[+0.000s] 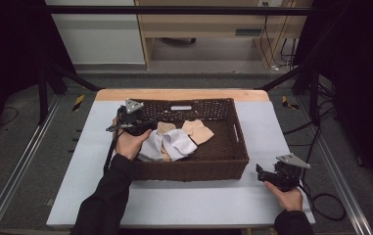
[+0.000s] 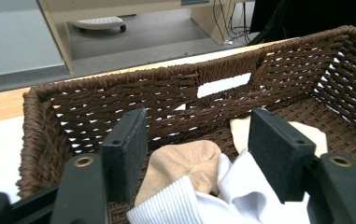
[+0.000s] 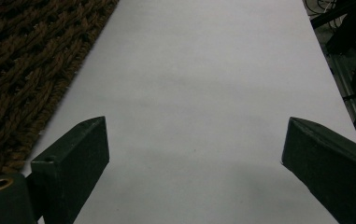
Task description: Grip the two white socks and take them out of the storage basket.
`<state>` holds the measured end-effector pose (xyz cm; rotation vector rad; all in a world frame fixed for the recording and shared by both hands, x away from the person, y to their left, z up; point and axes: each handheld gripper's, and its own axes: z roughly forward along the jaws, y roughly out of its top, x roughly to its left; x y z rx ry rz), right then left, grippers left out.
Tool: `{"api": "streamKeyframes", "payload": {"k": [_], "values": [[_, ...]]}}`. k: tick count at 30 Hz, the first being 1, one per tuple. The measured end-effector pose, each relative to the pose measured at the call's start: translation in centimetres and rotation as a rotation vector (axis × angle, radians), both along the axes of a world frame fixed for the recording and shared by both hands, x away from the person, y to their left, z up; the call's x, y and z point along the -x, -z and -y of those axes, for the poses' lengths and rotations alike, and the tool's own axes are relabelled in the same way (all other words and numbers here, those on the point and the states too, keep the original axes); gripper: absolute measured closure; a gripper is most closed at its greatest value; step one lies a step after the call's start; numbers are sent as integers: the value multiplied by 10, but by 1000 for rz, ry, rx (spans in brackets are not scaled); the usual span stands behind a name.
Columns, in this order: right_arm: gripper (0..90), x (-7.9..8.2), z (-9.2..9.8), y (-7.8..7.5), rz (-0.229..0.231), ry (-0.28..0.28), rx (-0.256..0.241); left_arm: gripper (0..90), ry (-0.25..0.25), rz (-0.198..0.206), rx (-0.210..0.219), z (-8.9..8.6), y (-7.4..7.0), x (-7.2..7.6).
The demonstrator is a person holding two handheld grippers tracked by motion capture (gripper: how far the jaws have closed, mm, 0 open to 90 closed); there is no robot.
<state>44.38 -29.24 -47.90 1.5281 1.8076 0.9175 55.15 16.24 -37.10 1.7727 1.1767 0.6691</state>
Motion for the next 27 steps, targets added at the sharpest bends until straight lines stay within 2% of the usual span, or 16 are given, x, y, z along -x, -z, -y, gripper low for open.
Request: {"api": "streamKeyframes", "payload": {"k": [3,9,12,16,18,23,27], "values": [[77,0,1,0,1,5,4,334,-6,-8,-4,1,8,0],[77,0,0,0,-4,2,8,277,-8,-24,-40,5,20,0],[77,0,0,0,-5,2,7,256,-13,-48,-61,5,26,-1],[77,-1,0,1,-9,-1,11,245,-19,-66,-67,4,33,-1],[77,-1,0,1,-10,0,10,242,-15,-87,-70,3,38,-1],[77,-1,0,1,-10,-2,10,229,-12,-112,-82,4,42,-1],[77,-1,0,1,-13,-2,9,214,-6,-148,-104,7,47,-1]]}}
